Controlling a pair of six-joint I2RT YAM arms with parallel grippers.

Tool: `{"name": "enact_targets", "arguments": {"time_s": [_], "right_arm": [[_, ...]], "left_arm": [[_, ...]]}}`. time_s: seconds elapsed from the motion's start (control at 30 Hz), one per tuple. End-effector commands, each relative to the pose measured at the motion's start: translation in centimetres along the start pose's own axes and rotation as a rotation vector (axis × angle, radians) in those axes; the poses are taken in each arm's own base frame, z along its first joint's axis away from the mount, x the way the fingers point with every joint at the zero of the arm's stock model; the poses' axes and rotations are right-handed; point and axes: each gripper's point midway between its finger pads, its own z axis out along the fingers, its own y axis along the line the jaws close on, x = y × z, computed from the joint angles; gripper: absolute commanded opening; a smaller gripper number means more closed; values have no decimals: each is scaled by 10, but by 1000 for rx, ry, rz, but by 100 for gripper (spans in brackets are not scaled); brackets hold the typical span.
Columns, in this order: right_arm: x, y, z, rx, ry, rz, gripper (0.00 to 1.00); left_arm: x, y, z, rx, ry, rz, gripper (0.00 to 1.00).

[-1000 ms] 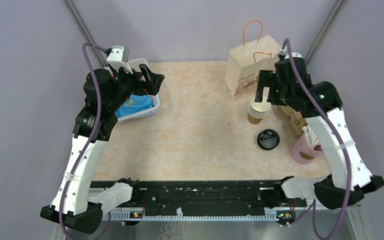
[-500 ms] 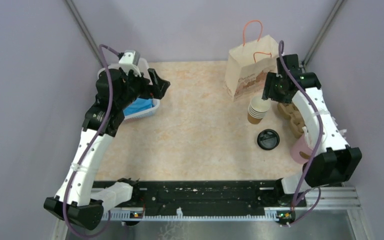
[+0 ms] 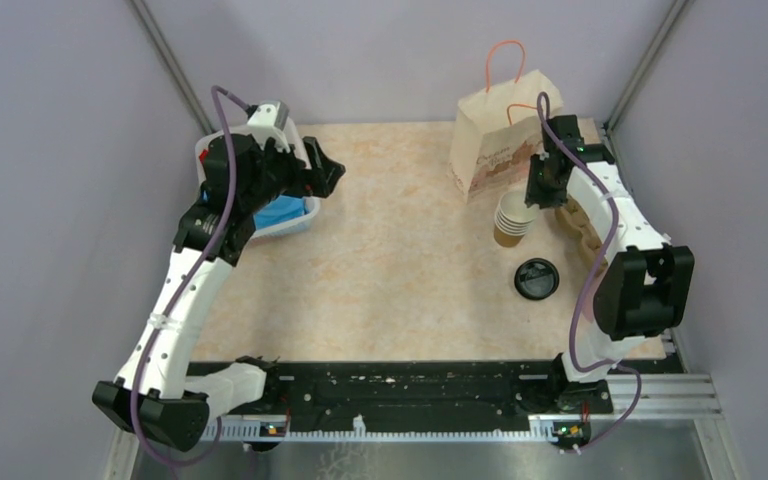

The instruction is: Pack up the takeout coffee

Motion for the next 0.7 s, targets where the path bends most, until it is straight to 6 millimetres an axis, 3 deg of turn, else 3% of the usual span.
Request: {"name": "enact_targets", "arguments": {"time_s": [0.0,0.5,0.67], "right_arm": [[-13,-5,4,23,-54,-4,29],[-19,-10,-5,48,-78,6,0],[-31,-9,-24,39,-128,31,0]], "left_arm": [[-17,-6,4,30,-50,14,98],[-16,-7,6,35,-44,10,98],[-17,-8,4,37,-52,9,98]]}}
